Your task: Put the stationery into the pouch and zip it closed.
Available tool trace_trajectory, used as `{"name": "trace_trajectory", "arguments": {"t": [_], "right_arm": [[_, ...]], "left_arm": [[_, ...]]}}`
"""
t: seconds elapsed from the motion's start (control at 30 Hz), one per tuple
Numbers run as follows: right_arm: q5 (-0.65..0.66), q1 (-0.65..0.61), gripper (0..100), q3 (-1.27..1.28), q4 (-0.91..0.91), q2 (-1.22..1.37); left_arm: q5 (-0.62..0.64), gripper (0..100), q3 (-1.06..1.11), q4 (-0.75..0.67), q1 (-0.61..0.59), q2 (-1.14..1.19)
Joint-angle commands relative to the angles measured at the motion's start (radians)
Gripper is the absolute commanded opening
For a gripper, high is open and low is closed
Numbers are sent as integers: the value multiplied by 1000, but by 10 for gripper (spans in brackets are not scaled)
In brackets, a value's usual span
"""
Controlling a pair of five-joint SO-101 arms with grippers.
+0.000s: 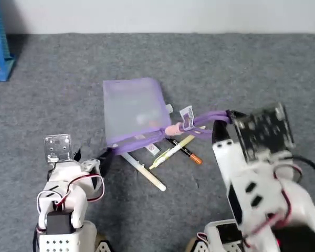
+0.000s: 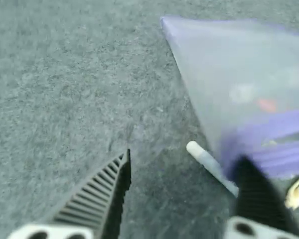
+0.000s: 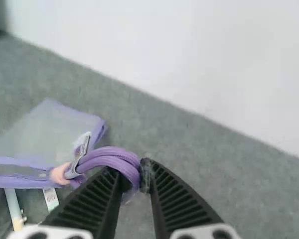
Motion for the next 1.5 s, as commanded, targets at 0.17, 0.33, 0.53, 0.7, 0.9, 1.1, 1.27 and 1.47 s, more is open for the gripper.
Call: {"name": "trace_trajectory", "arguments": {"t": [0.17,0.33,0.53,0.7,0.9,1.1,1.27,1.47], "right_arm": [[6,-64,8,-60,54,-42],[3,-197,8,-60,96,-73],[-12,-211,8,-61,91,-101],[-14,-216,8,-84,87,-101],[-15,-216,8,-152,96,-93],[-25,-216,113,-152,180,-94],[-127,-209,365,-152,268,-101],[-167,-208,453,-150,341,-101]], "left_arm": [[17,385,-12,-35,25,-9],[17,379,15,-44,118,-9],[5,276,21,-132,61,-9],[-63,233,53,-160,63,-9],[-106,128,58,-164,63,-9],[-115,11,-22,-106,55,-9],[-83,10,-168,17,54,-9],[-38,10,-377,183,54,-8]]}}
